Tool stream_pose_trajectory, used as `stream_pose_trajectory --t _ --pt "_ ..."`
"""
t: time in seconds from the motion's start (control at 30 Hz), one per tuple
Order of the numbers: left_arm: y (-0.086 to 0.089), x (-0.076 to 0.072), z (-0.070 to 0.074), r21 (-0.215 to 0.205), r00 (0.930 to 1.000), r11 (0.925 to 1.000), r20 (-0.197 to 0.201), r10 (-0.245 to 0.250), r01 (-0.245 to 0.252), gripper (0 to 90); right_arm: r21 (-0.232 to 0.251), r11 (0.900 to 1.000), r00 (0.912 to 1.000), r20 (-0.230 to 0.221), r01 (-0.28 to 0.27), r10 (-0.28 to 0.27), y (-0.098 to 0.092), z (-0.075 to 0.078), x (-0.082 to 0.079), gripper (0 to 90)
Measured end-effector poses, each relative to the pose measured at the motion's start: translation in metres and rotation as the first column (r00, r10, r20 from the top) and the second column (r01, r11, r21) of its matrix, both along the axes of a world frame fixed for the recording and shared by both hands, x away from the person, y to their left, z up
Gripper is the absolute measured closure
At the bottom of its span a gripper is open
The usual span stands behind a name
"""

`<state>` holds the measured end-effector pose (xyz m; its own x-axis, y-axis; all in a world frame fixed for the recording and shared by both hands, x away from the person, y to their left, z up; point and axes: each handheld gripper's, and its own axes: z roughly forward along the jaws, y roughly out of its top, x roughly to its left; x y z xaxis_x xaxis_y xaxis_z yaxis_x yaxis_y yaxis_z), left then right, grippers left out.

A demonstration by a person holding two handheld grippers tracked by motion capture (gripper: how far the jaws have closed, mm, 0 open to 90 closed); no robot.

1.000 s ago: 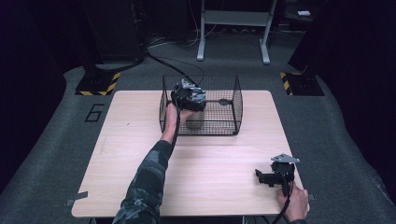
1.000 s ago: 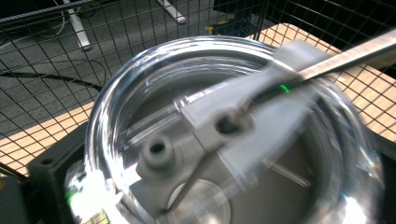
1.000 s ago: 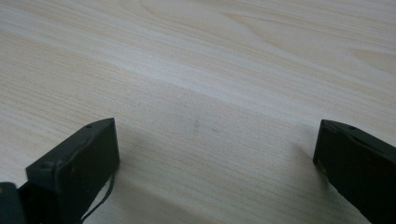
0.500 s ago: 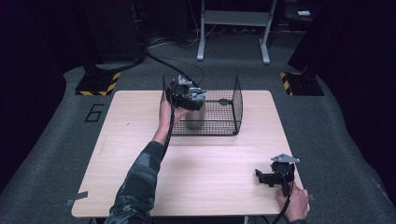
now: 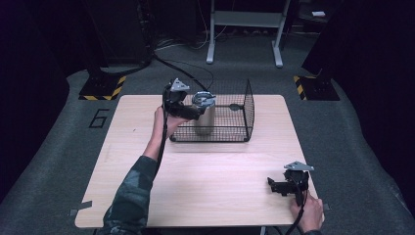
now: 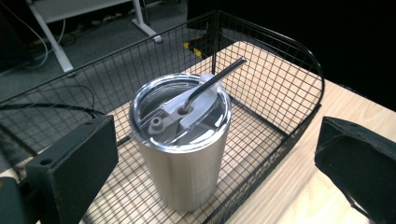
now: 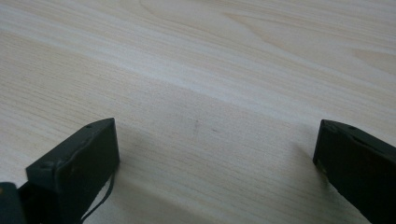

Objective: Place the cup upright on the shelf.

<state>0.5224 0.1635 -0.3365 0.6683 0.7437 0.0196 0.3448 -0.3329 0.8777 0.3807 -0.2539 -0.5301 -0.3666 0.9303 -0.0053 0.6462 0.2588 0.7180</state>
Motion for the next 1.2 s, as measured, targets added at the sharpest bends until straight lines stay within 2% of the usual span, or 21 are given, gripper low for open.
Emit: stream_pose_trajectory --t 0.2,0.37,0.43,0.57,0.7,0.9,1.0,1.1,1.2 --pt "0.018 -0.019 0.003 0.013 0.9998 0.9999 0.014 -0.011 0.011 0.0 0.0 1.0 1.0 0.0 0.0 0.0 0.0 0.0 0.0 0.0" --pt "0.031 -0.032 0.003 0.022 0.9997 0.9998 0.023 0.0 0.0 0.0 0.0 1.0 1.0 0.0 0.0 0.0 0.0 0.0 0.0 0.0" --pt "0.044 -0.043 0.0 0.035 0.9998 0.9994 0.019 0.005 -0.005 0.0 0.0 1.0 1.0 0.0 0.0 0.0 0.0 0.0 0.0 0.0" --pt "0.058 -0.055 -0.007 0.041 0.9997 0.999 0.013 0.02 -0.02 0.0 0.0 1.0 1.0 0.0 0.0 0.0 0.0 0.0 0.0 0.0" --pt "0.072 -0.067 -0.019 0.051 0.9994 0.9981 -0.008 0.034 -0.033 0.0 0.0 1.0 1.0 0.0 0.0 0.0 0.0 0.0 0.0 0.0" --pt "0.089 -0.086 -0.041 0.035 0.9982 0.9981 -0.03 0.052 -0.051 0.0 0.0 1.0 1.0 0.0 0.0 0.0 0.0 0.0 0.0 0.0" --pt "0.096 -0.096 -0.053 0.042 0.9976 0.9979 -0.046 0.052 -0.05 0.0 0.0 1.0 1.0 0.0 0.0 0.0 0.0 0.0 0.0 0.0" --pt "0.105 -0.106 -0.066 0.043 0.9958 0.9972 -0.066 0.063 -0.06 0.0 0.0 1.0 1.0 0.0 0.0 0.0 0.0 0.0 0.0 0.0" --pt "0.115 -0.116 -0.082 0.027 0.9923 0.996 -0.088 0.088 -0.085 0.0 0.0 1.0 1.0 0.0 0.0 0.0 0.0 0.0 0.0 0.0"
